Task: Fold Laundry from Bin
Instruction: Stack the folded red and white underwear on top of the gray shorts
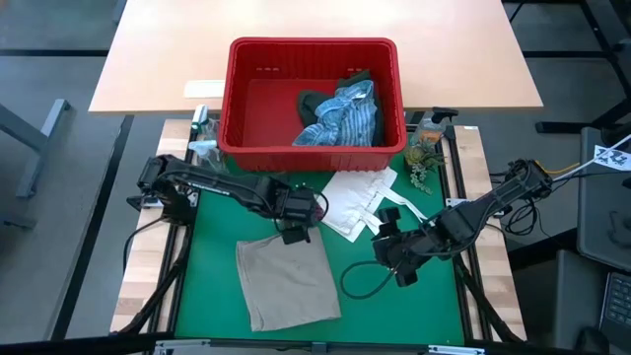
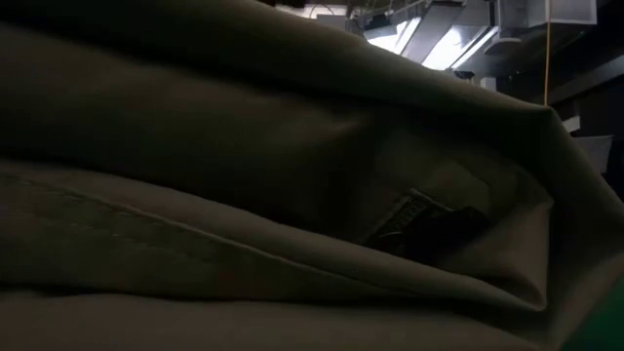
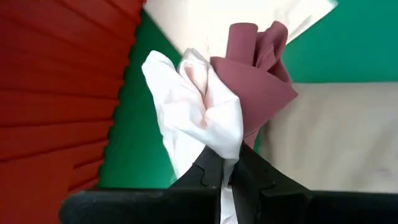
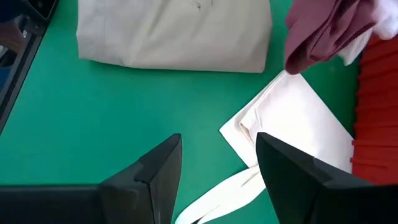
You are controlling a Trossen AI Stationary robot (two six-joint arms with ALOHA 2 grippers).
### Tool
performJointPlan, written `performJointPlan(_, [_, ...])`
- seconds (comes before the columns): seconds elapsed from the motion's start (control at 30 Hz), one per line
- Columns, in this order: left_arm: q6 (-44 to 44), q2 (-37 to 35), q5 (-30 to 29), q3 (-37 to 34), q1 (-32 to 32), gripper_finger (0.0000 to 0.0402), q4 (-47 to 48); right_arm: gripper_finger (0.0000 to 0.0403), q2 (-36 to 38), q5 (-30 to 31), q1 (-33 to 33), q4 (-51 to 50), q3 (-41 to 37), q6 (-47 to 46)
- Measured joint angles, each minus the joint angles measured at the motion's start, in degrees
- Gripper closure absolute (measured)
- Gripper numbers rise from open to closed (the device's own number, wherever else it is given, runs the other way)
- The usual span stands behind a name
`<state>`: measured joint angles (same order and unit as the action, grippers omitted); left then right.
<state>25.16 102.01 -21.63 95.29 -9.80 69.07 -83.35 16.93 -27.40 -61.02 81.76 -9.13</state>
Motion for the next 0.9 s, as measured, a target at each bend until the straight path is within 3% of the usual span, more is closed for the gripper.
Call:
performJointPlan(0.3, [6.0,-0.1,0.2,10.7,-7.9,0.0395,3.8,0.0196,0.0,0.0,0.0,-2.7,0.0,-0.1])
performJointPlan(0.57, [11.8,-0.1,-3.7,11.3,-15.1,0.0395,3.9,0.0196,0.0,0.0,0.0,-3.5,0.0,-0.1])
performJointPlan(0.7, [14.4,-0.1,-6.8,11.3,-16.8,0.0395,3.9,0.0196,0.0,-0.5,0.0,-3.5,0.0,0.0])
performJointPlan(0.9, [17.7,-0.1,-6.9,11.3,-18.3,0.0395,3.1,0.0196,0.0,-3.1,0.0,-3.5,0.0,0.0])
